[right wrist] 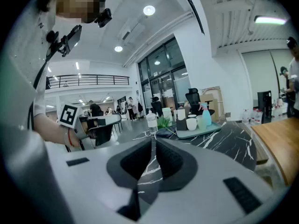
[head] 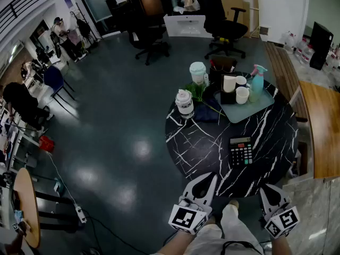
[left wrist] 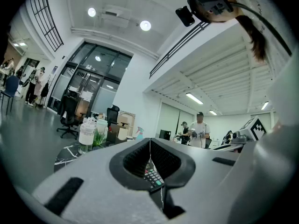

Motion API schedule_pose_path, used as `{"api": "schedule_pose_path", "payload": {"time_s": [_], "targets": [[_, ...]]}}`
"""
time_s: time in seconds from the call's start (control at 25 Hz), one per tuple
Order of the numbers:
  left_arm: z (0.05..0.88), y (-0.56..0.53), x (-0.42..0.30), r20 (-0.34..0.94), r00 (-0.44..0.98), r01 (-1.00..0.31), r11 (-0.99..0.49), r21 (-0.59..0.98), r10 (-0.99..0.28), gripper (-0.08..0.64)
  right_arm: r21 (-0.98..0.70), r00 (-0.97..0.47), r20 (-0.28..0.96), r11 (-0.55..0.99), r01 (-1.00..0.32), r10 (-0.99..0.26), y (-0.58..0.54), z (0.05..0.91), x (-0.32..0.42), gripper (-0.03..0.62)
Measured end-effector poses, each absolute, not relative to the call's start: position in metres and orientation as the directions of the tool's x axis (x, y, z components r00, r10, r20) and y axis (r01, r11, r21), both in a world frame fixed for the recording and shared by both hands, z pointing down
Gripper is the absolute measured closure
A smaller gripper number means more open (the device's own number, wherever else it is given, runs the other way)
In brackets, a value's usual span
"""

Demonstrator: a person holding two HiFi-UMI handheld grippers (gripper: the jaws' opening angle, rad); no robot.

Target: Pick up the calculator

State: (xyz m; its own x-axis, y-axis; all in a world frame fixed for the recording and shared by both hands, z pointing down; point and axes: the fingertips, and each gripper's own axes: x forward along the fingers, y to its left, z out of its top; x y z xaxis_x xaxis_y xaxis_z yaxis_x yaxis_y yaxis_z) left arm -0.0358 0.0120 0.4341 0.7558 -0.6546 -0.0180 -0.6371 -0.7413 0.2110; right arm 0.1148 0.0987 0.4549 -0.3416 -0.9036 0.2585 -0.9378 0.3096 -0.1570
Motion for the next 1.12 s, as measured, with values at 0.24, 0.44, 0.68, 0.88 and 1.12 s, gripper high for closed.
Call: {"api": "schedule_pose_path", "payload": {"time_s": [0.24,0.44,0.68,0.88,1.12], "targets": [[0.433,-0.022,-0.025,-0.01,0.709,-0.688,-0.694,0.214,-0.706,0.552,-0.192,-0.445,0.32,0.403,-0.895,-0.836,0.039,0.485,0.122,0.499],[0.439,-0.039,-0.013,0.001,0.706,-0.692,-0.69,0.211,-0.708,0.552,-0.238,-0.506,0.402,0.446,-0.863,-0.763,-0.014,0.524,0.144,0.405],[0.458,-0.051,0.0,0.058,0.69,-0.714,-0.666,0.215,-0.721,0.552,-0.275,-0.517,0.505,0.44,-0.855,-0.691,-0.069,0.567,0.175,0.374],[0.484,-0.068,0.012,0.103,0.674,-0.733,-0.643,0.223,-0.732,0.552,-0.31,-0.523,0.579,0.425,-0.851,-0.625,-0.104,0.601,0.185,0.374],[0.508,-0.092,0.026,0.132,0.65,-0.755,-0.617,0.221,-0.748,0.552,-0.353,-0.555,0.646,0.439,-0.826,-0.524,-0.127,0.631,0.18,0.374]]}}
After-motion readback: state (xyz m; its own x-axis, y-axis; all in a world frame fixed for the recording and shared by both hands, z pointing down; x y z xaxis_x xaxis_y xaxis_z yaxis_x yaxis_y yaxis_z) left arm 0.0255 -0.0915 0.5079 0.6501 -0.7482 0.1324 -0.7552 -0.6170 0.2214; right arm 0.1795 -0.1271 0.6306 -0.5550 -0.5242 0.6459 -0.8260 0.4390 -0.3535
